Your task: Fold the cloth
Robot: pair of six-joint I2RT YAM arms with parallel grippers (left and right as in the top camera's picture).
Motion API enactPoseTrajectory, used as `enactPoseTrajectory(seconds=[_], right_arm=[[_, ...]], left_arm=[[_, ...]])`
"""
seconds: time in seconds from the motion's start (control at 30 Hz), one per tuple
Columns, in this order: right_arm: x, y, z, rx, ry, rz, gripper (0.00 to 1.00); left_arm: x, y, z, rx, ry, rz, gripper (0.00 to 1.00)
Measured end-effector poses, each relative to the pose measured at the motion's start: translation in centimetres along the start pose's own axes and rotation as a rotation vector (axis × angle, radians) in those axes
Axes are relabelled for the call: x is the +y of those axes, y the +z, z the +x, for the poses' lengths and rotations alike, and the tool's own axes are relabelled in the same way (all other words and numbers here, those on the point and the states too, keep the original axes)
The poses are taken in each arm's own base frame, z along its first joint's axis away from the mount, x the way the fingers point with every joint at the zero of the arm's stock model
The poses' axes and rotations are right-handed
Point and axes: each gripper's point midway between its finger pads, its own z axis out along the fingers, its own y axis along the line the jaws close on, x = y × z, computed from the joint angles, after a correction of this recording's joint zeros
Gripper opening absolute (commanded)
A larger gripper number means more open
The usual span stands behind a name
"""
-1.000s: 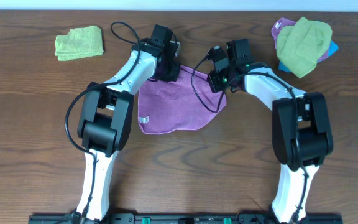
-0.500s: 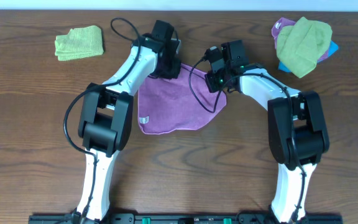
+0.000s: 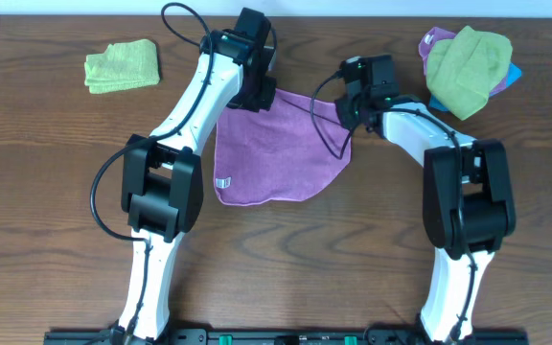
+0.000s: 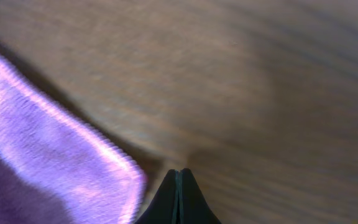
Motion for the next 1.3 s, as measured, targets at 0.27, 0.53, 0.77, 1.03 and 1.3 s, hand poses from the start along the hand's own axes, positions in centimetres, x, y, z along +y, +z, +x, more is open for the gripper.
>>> enactPoseTrajectory(seconds=[0.27,0.53,0.77,1.03,1.3], right_arm=[[0.6,-1.1,-2.8,-0.027,0.028,-0.068,0.01],[2.7,-2.3,-2.8,0.048,0.027,-0.15,0.01],[4.1,-1.7,-2.1,0.071,0.012,-0.175,0.01],[4.3,-1.8,-1.5,0.096,0.015,-0.184,0.01],[4.9,-1.9,-1.3,0.104,0.015,-0.215,0.01]], left_arm=[[0.3,0.0,1.0,0.041,0.013,-0.011,0.06],[2.2,-0.6,4.1,0.172,-0.019,-0.03,0.06],[3.4,-1.1,5.7,0.238,-0.034,-0.007,0.06],[2.0,-5.3,5.0,0.158,0.013,-0.006,0.06],[2.6,-11.4,8.3,-0.019,0.035,-0.066,0.06]])
